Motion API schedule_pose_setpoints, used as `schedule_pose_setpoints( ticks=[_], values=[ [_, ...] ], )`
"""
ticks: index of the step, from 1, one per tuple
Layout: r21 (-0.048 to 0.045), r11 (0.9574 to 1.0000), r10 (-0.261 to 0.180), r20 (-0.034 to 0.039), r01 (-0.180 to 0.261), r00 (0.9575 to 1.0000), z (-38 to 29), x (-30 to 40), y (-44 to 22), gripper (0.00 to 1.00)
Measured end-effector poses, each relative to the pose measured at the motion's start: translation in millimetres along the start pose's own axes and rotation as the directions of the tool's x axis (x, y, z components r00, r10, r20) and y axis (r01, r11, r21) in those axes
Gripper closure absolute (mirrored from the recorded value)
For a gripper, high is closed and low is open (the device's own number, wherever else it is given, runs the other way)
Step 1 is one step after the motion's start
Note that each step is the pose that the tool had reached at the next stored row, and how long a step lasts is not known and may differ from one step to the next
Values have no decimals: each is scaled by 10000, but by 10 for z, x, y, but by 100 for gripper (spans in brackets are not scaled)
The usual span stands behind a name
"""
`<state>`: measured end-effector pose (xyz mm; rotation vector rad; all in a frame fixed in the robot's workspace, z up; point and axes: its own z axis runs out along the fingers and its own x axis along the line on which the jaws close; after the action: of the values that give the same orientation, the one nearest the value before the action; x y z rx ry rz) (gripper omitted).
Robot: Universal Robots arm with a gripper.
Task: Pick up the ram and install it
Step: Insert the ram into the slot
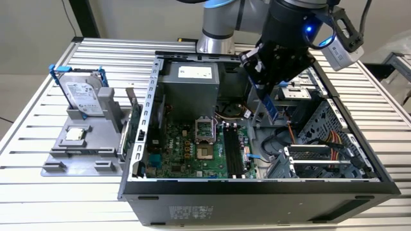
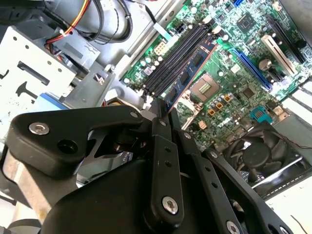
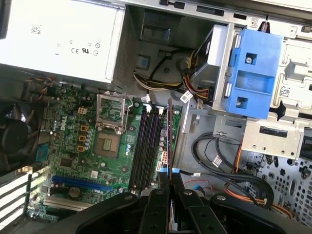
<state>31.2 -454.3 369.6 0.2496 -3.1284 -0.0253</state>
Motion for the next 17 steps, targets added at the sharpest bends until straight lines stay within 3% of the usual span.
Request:
schedule_pose_setpoints(
  ticks=[17],
  values=[
    [14,10000,42,-1,-42,10000,68,0,-1,100]
  ],
)
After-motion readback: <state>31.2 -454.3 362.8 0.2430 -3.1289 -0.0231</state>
